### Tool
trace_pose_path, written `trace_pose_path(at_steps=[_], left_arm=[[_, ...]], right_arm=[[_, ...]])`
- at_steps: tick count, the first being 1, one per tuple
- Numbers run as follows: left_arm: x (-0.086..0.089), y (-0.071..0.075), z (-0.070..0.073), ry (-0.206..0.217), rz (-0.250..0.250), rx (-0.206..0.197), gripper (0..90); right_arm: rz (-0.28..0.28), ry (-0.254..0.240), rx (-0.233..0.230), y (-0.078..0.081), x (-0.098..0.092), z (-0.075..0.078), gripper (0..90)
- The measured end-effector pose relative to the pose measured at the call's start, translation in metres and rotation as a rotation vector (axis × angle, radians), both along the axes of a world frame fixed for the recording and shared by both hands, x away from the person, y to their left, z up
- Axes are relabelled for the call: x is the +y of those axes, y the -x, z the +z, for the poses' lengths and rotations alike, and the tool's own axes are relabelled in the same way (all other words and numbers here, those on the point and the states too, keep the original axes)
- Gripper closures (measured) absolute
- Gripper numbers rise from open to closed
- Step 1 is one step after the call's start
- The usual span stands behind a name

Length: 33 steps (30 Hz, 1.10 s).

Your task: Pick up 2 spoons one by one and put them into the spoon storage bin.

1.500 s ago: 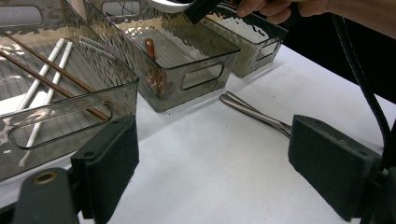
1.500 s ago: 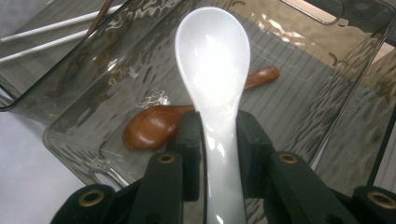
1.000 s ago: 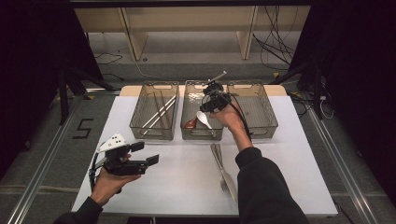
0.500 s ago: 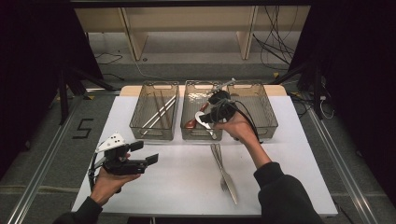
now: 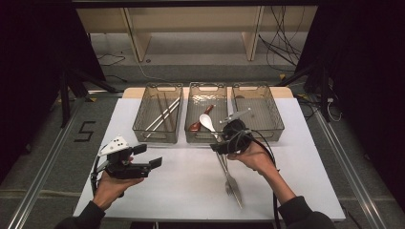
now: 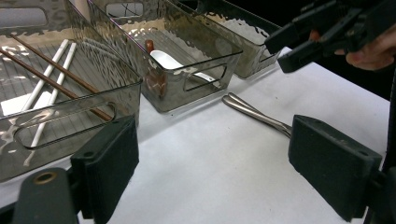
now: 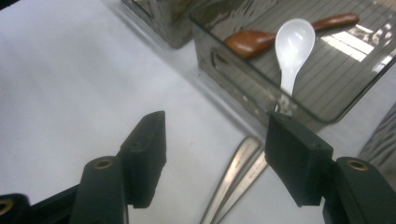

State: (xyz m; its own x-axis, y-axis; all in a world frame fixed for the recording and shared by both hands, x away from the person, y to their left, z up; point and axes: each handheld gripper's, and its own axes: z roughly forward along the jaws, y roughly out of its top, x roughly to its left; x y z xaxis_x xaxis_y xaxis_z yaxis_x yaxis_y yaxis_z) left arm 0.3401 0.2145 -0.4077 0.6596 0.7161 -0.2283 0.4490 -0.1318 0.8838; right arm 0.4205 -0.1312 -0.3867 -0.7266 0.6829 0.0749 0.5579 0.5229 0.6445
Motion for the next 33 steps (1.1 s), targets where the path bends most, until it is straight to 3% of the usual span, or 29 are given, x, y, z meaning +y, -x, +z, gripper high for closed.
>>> trace_pose_path(at_steps=[10,21,28,33], left_arm=[[0.0,0.0,0.0,-0.003,-0.002,-0.003,15.7],[-0.001,0.001,0.0,-0.002,-0.004,-0.01,15.7],[-0.001,0.001,0.0,0.0,-0.001,-0.014,15.7],[0.0,0.001,0.0,-0.001,-0.001,-0.015,15.7]], right_arm=[[0.054,0.049,0.044,0.007,0.003,-0.032,57.5],[0.076,0.084,0.061,0.0,0.008,-0.051,82.1],[0.075,0.103,0.064,-0.006,0.01,-0.058,90.0],[0.075,0.12,0.072,-0.01,0.011,-0.064,90.0]])
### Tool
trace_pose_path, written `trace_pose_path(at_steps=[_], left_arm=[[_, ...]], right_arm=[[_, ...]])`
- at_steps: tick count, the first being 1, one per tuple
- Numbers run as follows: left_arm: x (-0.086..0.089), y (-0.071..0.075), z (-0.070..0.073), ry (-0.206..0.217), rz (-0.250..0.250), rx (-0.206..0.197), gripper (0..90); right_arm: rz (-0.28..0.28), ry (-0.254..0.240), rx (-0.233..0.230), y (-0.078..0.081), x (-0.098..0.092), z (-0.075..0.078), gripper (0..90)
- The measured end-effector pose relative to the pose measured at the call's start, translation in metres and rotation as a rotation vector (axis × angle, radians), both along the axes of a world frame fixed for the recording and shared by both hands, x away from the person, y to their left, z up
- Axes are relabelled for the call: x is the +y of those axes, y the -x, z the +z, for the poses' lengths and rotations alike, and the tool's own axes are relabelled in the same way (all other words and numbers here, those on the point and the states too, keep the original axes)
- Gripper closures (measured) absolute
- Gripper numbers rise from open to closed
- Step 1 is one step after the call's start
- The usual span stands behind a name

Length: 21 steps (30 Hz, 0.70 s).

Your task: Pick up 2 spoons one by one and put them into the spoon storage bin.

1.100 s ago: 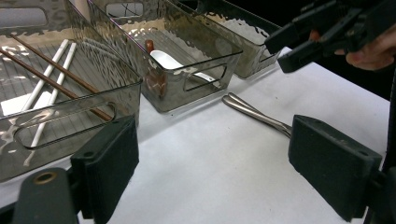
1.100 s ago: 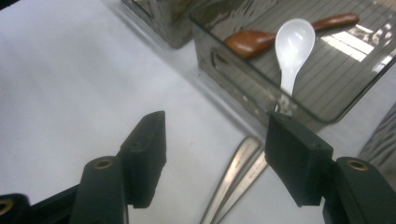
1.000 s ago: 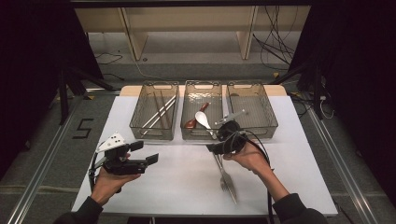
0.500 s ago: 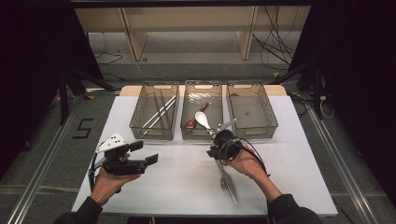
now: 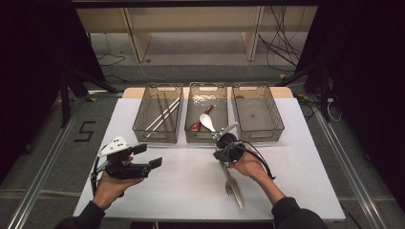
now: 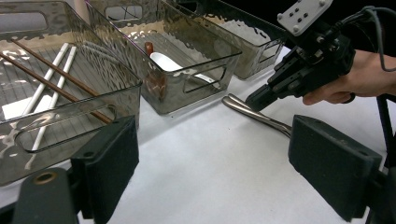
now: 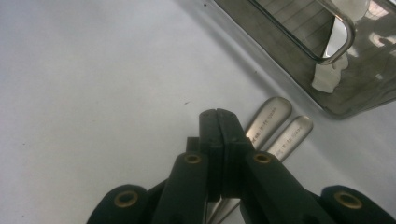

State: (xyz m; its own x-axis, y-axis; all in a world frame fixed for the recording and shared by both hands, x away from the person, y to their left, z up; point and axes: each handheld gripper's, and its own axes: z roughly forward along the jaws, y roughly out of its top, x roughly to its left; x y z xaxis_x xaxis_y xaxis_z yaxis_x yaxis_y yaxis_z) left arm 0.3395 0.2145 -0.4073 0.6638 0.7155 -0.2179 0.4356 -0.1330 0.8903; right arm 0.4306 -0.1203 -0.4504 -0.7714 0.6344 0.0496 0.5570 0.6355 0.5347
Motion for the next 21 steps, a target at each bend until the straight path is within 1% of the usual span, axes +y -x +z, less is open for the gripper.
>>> trace_pose_path(at_steps=[10,17,21], left_arm=[[-0.002,-0.002,0.0,0.007,0.002,0.004,15.7],[-0.005,-0.003,0.001,0.001,-0.009,0.003,15.7],[-0.004,-0.003,0.001,0.002,-0.005,0.007,15.7]], right_arm=[[-0.002,0.012,0.009,-0.008,0.003,-0.008,90.0],[0.005,0.033,0.017,-0.008,0.008,-0.014,90.0],[0.01,0.043,0.018,-0.009,0.009,-0.016,90.0]])
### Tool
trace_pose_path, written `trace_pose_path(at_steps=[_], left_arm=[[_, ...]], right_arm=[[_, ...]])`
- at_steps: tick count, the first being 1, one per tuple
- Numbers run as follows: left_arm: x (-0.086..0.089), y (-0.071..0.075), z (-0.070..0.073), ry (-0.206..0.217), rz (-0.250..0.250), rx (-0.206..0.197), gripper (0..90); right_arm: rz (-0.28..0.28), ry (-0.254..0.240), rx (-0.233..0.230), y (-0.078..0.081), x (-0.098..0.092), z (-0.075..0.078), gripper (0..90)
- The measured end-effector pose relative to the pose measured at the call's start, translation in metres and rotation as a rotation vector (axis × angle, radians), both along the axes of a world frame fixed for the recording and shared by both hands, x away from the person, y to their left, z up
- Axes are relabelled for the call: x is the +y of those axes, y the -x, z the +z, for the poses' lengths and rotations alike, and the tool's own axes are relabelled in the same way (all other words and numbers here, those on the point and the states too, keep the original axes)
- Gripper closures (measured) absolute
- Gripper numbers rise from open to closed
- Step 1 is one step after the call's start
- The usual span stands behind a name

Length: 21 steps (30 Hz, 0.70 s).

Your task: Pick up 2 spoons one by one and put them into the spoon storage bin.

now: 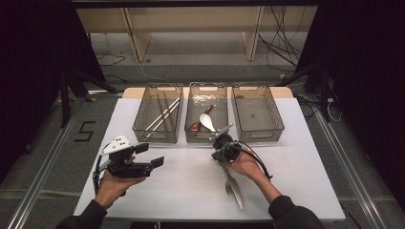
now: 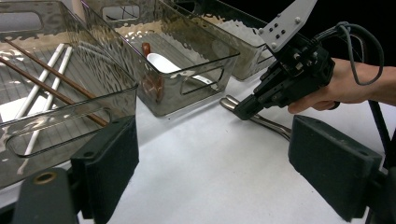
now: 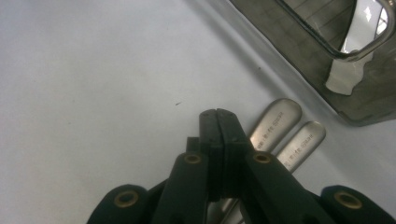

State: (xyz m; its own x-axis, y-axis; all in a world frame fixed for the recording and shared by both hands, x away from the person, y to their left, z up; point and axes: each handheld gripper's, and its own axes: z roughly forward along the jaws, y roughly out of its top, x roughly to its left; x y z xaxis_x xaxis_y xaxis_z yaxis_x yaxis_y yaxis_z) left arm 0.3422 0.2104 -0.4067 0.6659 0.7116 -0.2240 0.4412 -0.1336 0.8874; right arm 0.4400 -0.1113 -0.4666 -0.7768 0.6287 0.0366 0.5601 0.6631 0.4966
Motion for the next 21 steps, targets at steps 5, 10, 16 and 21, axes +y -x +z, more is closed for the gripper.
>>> trace_pose_path(at_steps=[5,10,16,21], left_arm=[[0.001,0.0005,0.0001,0.007,0.005,-0.001,15.7],[0.0004,0.0,-0.0009,0.002,-0.001,0.001,15.7],[0.0008,-0.0011,-0.0003,0.006,0.003,0.0,15.7],[0.0008,0.0004,0.0006,0.001,-0.001,-0.007,15.7]], right_arm=[[-0.002,0.015,0.008,-0.002,0.0017,-0.0043,90.0],[0.0,0.019,0.003,-0.0027,0.0024,-0.0042,90.0],[-0.001,0.017,0.004,-0.0027,0.0021,-0.0043,90.0],[-0.01,0.03,0.005,-0.0031,0.0013,-0.0036,90.0]])
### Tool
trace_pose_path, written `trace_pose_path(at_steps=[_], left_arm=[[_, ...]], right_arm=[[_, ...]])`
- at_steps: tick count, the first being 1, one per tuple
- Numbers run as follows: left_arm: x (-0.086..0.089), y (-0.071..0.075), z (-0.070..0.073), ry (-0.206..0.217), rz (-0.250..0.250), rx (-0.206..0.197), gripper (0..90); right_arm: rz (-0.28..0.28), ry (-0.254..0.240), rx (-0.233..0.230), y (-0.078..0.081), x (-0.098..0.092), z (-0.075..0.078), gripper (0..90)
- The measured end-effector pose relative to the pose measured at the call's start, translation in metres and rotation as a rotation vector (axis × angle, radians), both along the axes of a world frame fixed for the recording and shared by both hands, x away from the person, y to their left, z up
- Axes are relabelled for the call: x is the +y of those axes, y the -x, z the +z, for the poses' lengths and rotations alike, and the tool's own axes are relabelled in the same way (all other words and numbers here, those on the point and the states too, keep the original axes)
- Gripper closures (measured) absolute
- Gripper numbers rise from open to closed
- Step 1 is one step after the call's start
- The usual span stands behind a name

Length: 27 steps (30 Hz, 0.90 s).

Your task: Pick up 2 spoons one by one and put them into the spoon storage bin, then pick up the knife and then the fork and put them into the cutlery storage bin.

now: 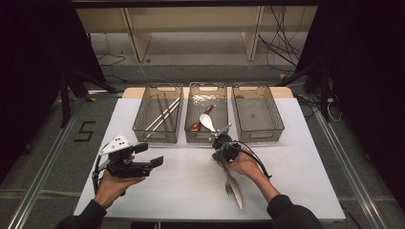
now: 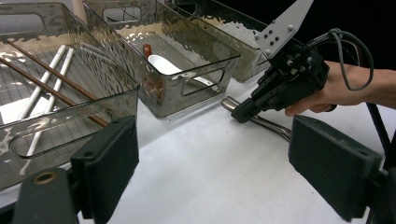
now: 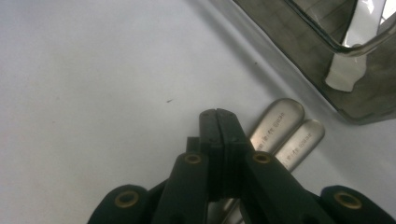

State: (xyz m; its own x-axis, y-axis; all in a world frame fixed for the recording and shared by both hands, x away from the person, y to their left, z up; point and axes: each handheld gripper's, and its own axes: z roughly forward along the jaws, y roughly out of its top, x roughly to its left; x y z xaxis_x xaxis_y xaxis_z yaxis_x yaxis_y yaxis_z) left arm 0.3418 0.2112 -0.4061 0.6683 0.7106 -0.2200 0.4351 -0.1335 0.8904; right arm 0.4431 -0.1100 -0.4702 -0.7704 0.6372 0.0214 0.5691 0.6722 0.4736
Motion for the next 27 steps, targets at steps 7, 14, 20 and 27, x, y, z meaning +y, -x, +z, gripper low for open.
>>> trace_pose_path(at_steps=[7,14,20,27], left_arm=[[0.003,0.001,0.0,0.004,0.003,-0.004,15.7],[0.002,0.001,0.0,0.003,0.002,-0.004,15.7],[0.002,0.001,0.0,0.0,0.001,-0.004,15.7],[0.003,0.002,0.0,-0.003,0.0,-0.006,15.7]], right_arm=[[-0.026,0.038,-0.001,-0.002,-0.003,0.002,90.0],[-0.061,0.053,0.016,-0.005,-0.011,0.003,90.0],[-0.08,0.069,0.026,-0.006,-0.017,0.004,90.0],[-0.13,0.113,0.041,-0.003,-0.036,0.007,90.0]])
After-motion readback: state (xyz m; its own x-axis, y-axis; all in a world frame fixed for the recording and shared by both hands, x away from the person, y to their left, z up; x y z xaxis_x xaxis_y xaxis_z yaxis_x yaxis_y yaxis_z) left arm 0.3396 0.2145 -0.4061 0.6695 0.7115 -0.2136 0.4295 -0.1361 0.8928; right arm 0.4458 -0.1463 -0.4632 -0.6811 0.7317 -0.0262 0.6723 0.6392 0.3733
